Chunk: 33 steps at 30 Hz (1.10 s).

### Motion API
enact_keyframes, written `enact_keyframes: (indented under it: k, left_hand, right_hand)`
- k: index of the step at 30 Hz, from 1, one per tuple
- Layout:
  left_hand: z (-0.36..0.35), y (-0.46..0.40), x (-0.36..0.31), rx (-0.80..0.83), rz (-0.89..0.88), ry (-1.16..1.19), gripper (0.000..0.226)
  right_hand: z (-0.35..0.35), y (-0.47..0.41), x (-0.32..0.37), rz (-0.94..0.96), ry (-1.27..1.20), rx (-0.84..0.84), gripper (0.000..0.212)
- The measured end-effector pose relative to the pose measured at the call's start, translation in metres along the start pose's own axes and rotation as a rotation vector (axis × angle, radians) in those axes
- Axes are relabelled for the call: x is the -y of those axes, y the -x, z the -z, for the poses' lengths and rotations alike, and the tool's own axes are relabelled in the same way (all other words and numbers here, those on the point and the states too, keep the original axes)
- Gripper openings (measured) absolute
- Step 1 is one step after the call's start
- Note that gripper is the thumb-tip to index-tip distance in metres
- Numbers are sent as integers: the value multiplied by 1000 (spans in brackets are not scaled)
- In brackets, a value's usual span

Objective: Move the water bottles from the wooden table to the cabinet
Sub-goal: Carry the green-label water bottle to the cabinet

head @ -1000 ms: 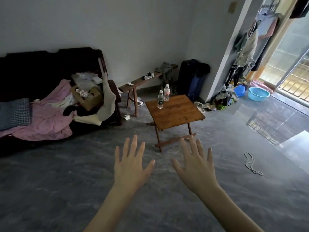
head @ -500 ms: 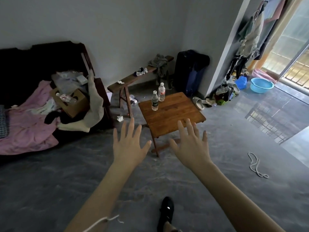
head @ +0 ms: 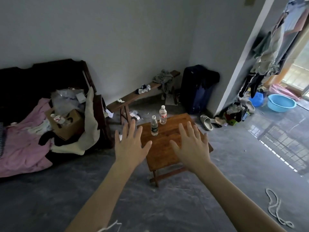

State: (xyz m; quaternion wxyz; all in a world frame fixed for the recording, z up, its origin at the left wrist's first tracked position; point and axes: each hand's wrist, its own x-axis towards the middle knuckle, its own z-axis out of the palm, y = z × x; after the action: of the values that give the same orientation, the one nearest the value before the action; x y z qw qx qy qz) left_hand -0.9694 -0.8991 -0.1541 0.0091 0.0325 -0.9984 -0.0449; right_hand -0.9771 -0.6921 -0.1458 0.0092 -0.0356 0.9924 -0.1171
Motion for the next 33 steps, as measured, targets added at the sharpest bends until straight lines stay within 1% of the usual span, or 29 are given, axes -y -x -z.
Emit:
enact_keyframes:
  k: [6,17,19,22,28,33]
  left_hand:
    - [-14,-69,-9,40,32,-7,75]
    - [-49,-233,-39,46,10,28,72]
    - [-57,-261,-44,64,3,29,73]
    - [-70,-301,-50,137,14,11,76]
    - [-92,-340,-49,215,7,-52,78]
    - [-125,-373,-40,287,108,-18,78]
  right_hand:
    - [-5,-69,-28,-18,7,32,76]
    - [-3,-237,-55,51,59,65,74]
    - [-1,-268,-58,77,60,64,72]
    - [-4,-311,-64,95,51,70,71]
    - [-34,-364,-78,94,17,141,72]
    - [-73,-404,-89,118,-44,243,72]
